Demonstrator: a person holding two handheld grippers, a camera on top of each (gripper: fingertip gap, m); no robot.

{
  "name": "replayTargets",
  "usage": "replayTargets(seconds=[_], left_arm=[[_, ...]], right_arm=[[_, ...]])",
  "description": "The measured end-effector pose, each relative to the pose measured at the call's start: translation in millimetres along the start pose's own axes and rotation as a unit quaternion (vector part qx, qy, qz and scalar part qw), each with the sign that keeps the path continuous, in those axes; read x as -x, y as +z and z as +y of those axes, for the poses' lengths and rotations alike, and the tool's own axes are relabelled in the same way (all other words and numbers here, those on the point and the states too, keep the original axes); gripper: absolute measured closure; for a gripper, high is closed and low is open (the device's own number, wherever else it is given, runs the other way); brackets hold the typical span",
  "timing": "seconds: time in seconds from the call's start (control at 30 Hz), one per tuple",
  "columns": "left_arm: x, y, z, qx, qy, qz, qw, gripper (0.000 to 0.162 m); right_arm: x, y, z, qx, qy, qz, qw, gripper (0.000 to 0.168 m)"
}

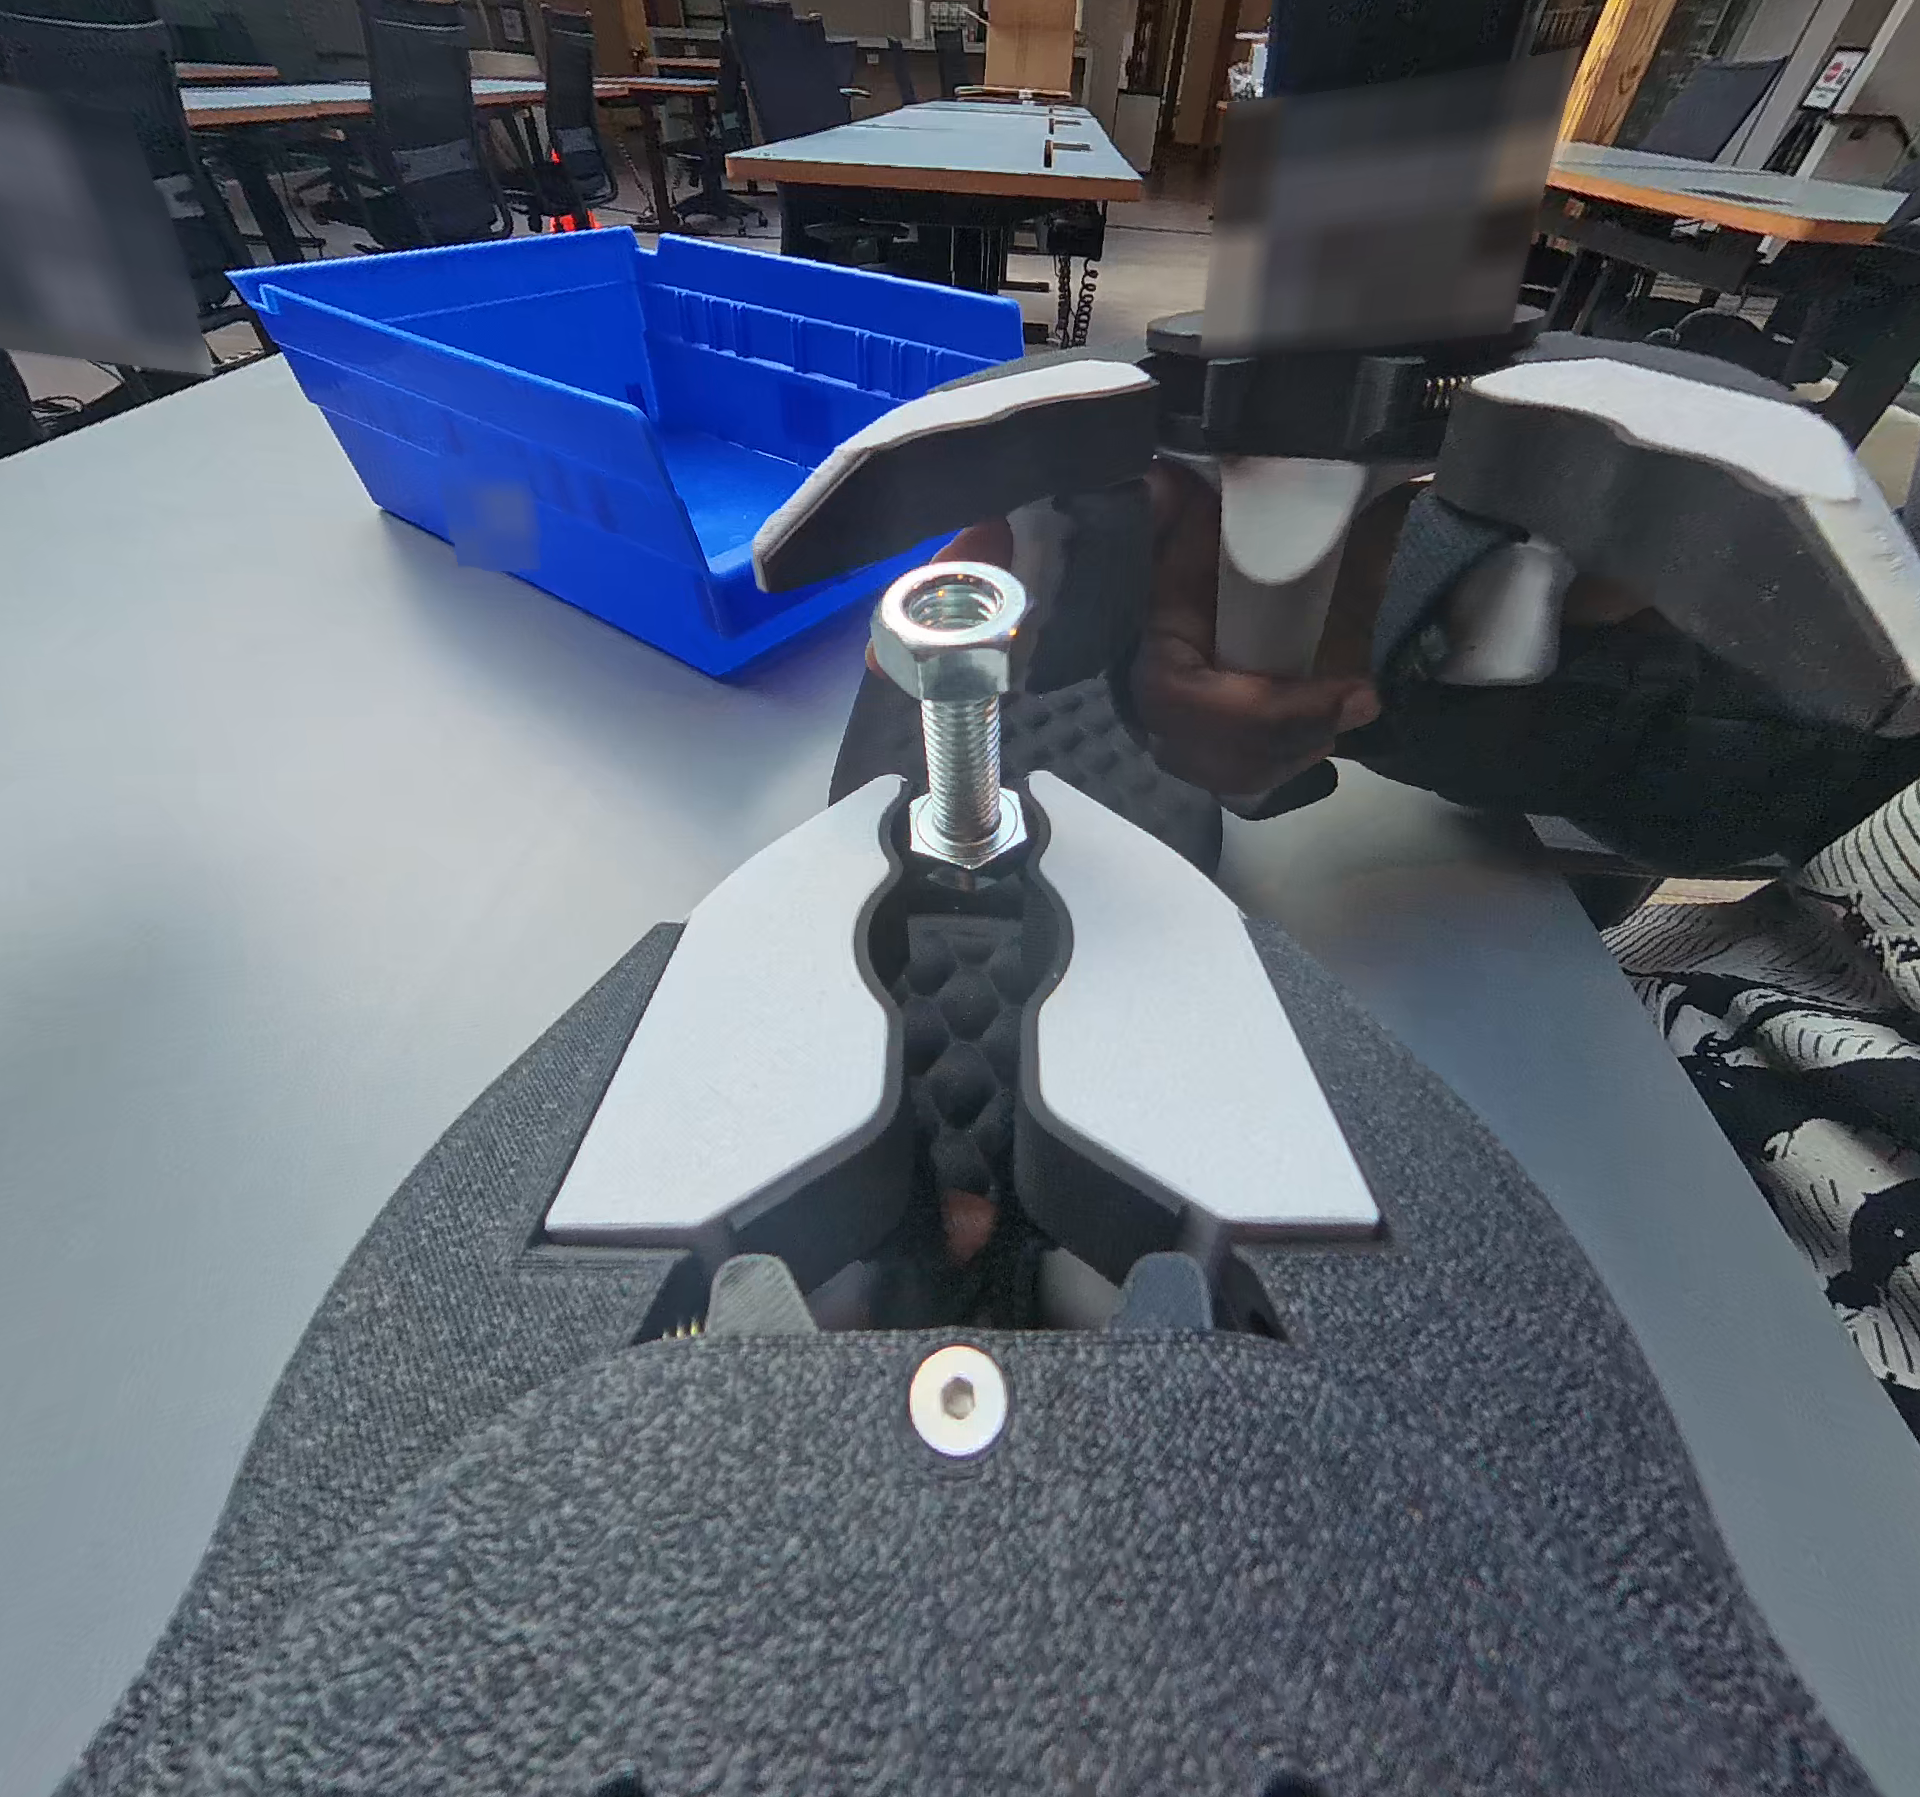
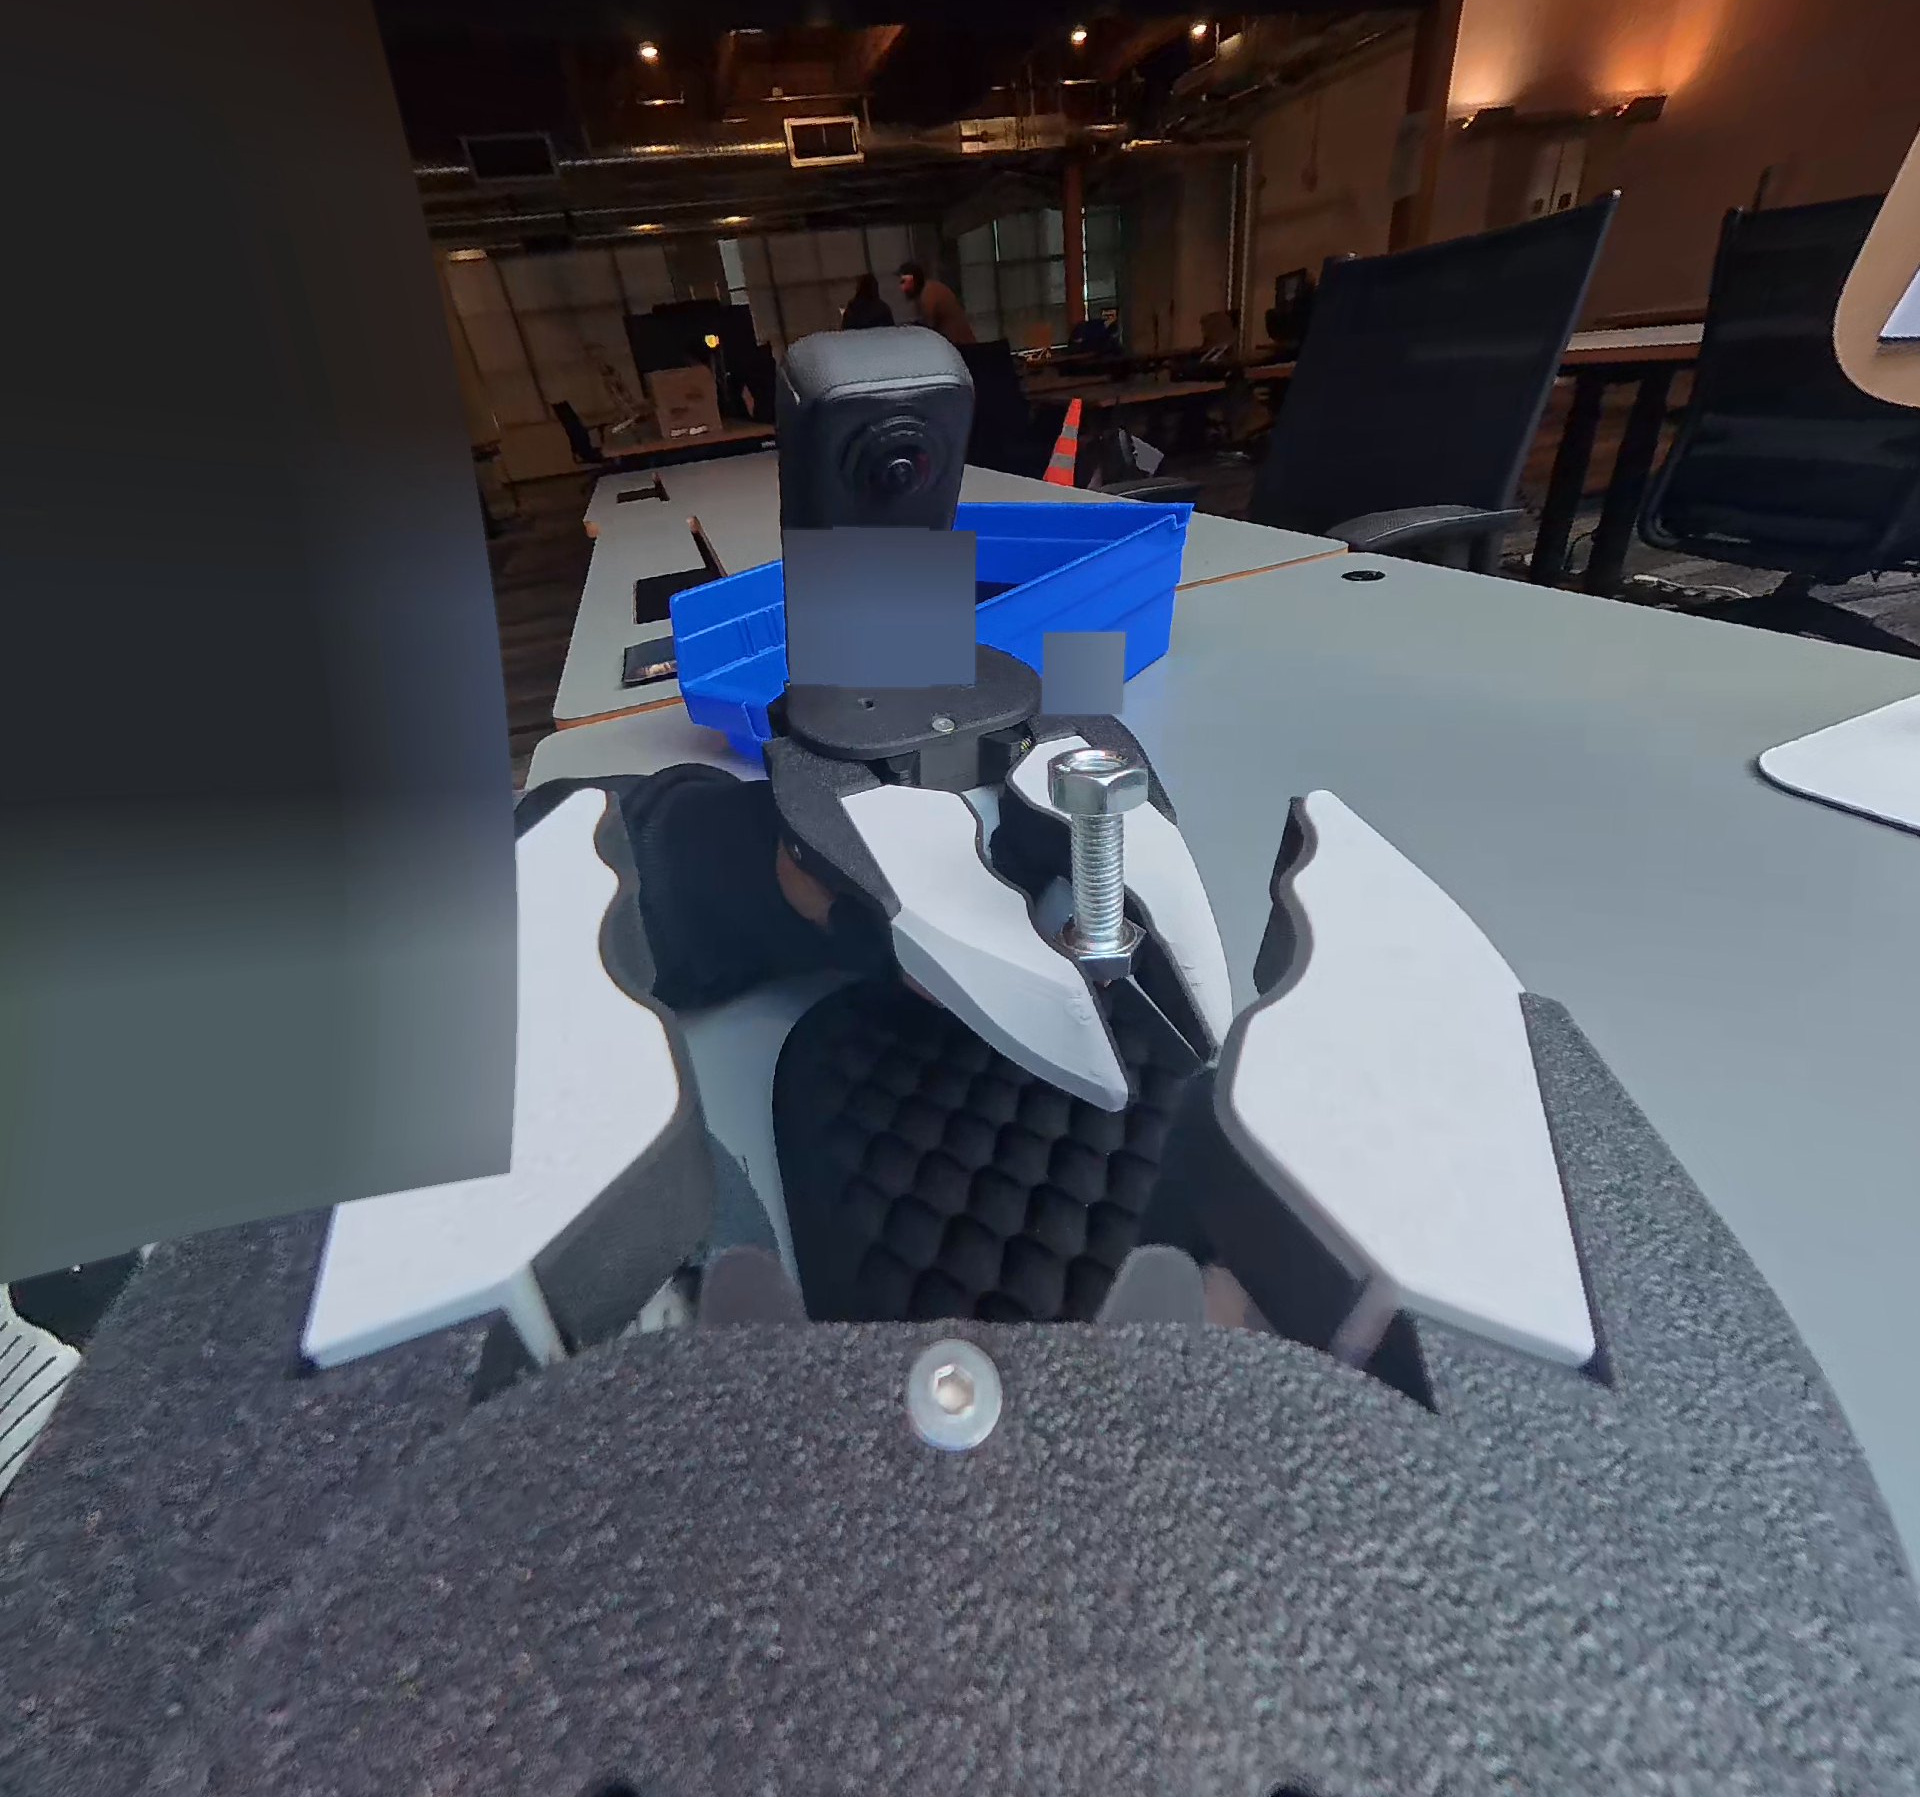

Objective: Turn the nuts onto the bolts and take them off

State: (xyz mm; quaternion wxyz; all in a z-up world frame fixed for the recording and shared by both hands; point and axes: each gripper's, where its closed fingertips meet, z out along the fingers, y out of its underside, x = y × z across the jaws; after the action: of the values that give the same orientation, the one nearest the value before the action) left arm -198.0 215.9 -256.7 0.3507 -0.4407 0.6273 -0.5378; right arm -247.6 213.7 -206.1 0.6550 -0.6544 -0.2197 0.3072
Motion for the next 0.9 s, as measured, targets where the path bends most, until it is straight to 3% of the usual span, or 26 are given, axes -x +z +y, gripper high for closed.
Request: replayTargets(seconds=[0.9], left_arm=[[-0.7, 3.1, 5.0, 0.018, 0.006, 0.0, 1.0, 0.145]], right_arm=[[8.8, 11.8, 8.0, 0.041, -0.031, -0.013, 0.999, 0.061]])
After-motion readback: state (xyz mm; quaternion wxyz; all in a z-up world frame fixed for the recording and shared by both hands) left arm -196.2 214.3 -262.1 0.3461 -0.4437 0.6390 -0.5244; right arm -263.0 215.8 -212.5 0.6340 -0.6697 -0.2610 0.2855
